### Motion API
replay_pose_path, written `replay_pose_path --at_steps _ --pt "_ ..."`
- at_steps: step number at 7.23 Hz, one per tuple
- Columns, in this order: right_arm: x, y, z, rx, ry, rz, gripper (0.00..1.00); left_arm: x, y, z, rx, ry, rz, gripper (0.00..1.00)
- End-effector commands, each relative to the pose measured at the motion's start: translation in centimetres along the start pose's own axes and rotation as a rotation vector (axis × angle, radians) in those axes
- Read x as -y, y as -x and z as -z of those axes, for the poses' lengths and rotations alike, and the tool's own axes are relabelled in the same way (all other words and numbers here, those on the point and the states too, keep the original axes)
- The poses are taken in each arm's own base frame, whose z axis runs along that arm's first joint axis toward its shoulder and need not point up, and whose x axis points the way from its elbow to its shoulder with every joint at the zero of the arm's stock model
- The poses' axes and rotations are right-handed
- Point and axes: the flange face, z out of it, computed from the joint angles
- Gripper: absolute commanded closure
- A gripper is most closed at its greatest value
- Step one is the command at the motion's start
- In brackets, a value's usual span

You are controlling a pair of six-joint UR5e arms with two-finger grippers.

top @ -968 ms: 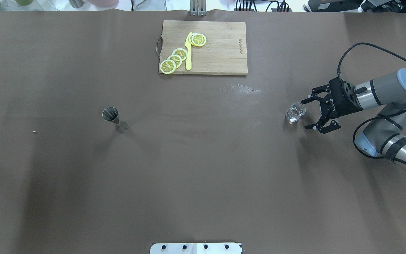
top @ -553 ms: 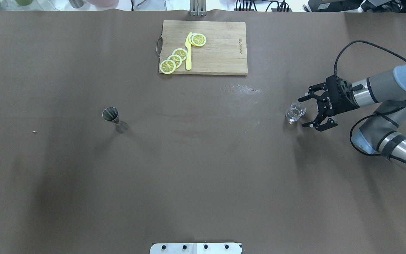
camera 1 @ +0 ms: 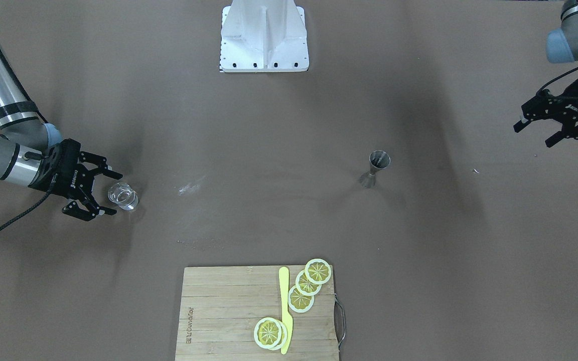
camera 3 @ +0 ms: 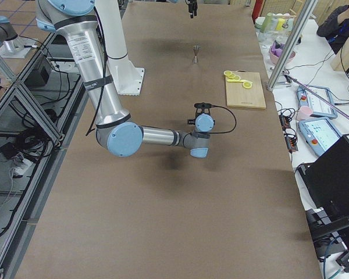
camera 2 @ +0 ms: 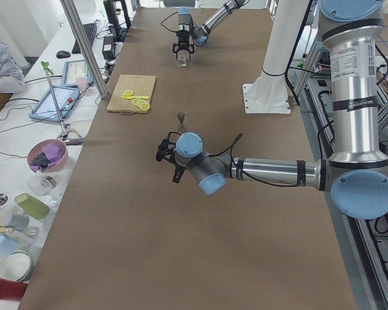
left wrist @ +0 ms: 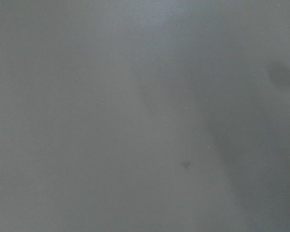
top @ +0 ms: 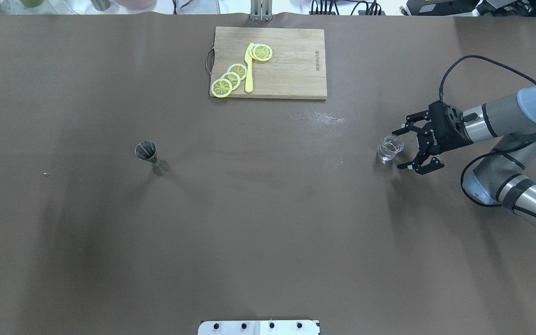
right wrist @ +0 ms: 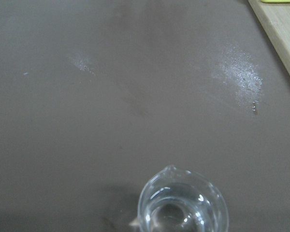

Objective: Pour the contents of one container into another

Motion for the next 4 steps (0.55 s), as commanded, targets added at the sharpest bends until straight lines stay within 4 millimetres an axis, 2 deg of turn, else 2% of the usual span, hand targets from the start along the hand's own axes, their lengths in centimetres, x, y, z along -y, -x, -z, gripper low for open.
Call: replay_pose_path --at_steps 1,2,3,4 --pt "0.3 0.2 -0.8 -0.003 0.0 0.002 0.03 -0.5 -4.3 -2.8 -0.028 -0.158 -0.113 0.02" --pt "0.2 0.4 -1.1 0.0 0.001 0.002 0.04 -0.9 -6.6 -3.9 -0.058 -0.236 -0.195 0.02" --pt "0.5 0.1 -1.5 0.001 0.001 0.003 0.04 -1.9 -9.2 -5.9 -0.103 -0.244 -0.248 0.02" --pt "0.4 0.0 -1.7 -0.003 0.004 0.0 0.04 -2.8 -10.7 -7.3 -0.118 -0.254 -0.277 0.02"
